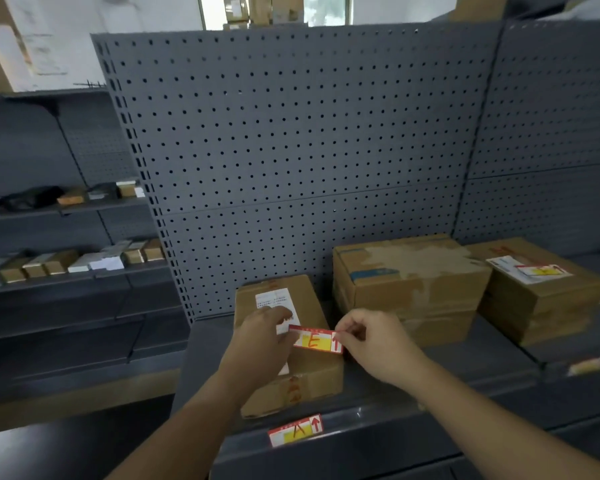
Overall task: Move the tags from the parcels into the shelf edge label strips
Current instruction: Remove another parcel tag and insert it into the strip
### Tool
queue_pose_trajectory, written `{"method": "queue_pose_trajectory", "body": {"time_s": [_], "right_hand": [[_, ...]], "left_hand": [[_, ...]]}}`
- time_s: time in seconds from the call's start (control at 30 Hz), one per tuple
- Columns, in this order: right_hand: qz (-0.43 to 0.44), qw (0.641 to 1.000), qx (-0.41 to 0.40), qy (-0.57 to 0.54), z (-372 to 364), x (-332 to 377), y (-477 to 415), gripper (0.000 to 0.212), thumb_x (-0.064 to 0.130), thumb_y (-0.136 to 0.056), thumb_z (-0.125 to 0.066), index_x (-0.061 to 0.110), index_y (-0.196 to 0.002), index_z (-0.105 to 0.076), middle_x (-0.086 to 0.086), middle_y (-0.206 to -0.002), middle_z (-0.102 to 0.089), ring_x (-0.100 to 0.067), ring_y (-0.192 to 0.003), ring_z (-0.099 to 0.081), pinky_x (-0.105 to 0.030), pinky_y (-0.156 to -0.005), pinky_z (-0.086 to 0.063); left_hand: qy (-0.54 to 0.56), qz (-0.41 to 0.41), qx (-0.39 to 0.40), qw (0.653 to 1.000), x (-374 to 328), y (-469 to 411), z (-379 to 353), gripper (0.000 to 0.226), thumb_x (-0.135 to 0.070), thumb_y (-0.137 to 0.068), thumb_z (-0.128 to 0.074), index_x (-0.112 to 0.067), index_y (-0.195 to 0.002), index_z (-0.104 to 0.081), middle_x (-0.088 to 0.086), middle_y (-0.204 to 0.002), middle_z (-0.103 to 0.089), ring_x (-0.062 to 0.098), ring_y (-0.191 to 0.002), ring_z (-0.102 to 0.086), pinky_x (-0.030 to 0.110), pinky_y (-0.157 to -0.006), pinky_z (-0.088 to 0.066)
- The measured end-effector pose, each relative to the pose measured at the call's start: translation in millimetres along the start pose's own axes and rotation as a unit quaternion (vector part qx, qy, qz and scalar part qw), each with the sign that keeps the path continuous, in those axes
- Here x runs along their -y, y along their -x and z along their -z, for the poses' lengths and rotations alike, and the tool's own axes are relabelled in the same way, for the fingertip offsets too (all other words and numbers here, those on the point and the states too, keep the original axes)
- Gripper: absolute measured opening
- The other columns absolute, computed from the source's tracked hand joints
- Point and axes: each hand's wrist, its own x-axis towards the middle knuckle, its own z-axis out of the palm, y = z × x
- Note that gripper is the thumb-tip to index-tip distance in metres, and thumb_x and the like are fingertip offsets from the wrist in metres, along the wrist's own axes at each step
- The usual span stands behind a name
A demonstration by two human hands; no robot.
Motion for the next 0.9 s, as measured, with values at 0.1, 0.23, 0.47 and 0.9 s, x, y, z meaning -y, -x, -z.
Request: {"method": "queue_pose_trajectory", "body": {"time_s": [0.1, 0.23, 0.47, 0.9], "right_hand": [[-0.025, 0.998, -0.061, 0.005, 29, -4, 22, 0.007, 0.028, -0.089, -0.07, 0.034, -0.086, -0.07, 0.018, -0.08, -0.069, 0.009, -0.079, -0.061, -0.011, -0.066, -0.049], [-0.109, 0.978, -0.173, 0.032, 80, -24, 66, 0.011, 0.025, -0.088, -0.071, 0.03, -0.079, -0.07, 0.016, -0.075, -0.069, 0.004, -0.074, -0.062, -0.014, -0.066, -0.051], [-0.262, 0.905, -0.321, 0.1, 150, -67, 192, 0.007, 0.024, -0.085, -0.07, 0.03, -0.082, -0.07, 0.014, -0.076, -0.068, 0.001, -0.072, -0.063, -0.016, -0.065, -0.051], [-0.386, 0.803, -0.442, 0.109, 228, -105, 357, 0.011, 0.022, -0.089, -0.067, 0.032, -0.084, -0.068, 0.014, -0.079, -0.068, 0.0, -0.073, -0.063, -0.011, -0.056, -0.048]], "left_hand": [[-0.003, -0.066, -0.018, 0.998, -20, -11, 2, 0.032, -0.033, -0.094, -0.057, -0.023, -0.124, -0.059, -0.004, -0.122, -0.061, 0.014, -0.11, -0.056, 0.028, -0.091, -0.046], [0.002, -0.178, -0.011, 0.984, -71, -27, -24, 0.033, -0.036, -0.093, -0.057, -0.028, -0.126, -0.056, -0.011, -0.122, -0.056, 0.01, -0.115, -0.049, 0.028, -0.096, -0.042], [0.077, -0.337, 0.059, 0.936, -193, -4, -100, 0.035, -0.039, -0.091, -0.059, -0.031, -0.125, -0.056, -0.013, -0.121, -0.055, 0.011, -0.112, -0.049, 0.031, -0.095, -0.044], [0.103, -0.475, 0.151, 0.861, -365, 53, -197, 0.036, -0.041, -0.092, -0.054, -0.032, -0.127, -0.052, -0.015, -0.124, -0.053, 0.011, -0.118, -0.047, 0.03, -0.096, -0.041]]}}
